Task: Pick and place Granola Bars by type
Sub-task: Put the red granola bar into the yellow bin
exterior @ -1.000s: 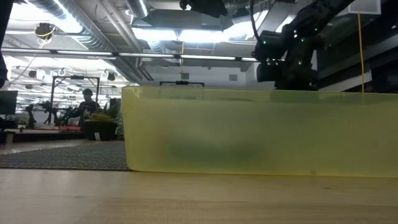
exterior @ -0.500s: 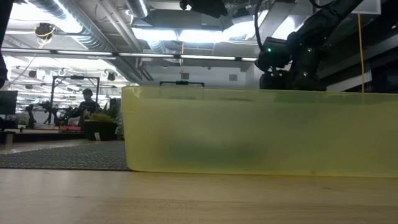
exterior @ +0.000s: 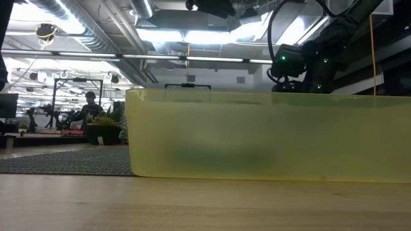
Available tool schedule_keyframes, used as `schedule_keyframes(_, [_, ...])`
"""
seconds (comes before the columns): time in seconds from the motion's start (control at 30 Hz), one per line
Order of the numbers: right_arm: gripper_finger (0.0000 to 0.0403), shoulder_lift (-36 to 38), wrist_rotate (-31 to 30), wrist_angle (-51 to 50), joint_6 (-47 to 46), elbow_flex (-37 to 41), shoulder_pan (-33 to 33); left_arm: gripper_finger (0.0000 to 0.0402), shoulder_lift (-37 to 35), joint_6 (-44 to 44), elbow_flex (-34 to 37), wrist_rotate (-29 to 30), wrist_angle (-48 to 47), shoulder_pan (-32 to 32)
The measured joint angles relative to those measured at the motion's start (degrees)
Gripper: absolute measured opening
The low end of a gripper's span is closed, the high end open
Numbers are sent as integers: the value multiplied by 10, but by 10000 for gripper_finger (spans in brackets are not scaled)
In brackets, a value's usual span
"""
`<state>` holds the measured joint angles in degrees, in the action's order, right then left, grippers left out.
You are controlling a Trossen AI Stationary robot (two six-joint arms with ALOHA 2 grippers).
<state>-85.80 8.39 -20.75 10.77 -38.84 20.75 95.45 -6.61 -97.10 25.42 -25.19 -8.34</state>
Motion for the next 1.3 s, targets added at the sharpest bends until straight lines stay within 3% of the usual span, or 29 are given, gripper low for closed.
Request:
schedule_keyframes(0.17, [249, 0, -8, 9, 5, 0, 0, 161, 0, 1, 0, 2, 2, 0])
schedule_keyframes(0.67, [84, 0, -8, 13, 15, 0, 0, 161, 0, -1, 0, 5, 11, 0])
schedule_keyframes(1.03, [34, 3, -8, 10, 0, -6, 0, 160, 0, -2, 0, 5, 10, 0])
schedule_keyframes(1.3, [22, 68, -30, -70, -1, -80, 0, 158, 0, -2, 0, 6, 10, 0])
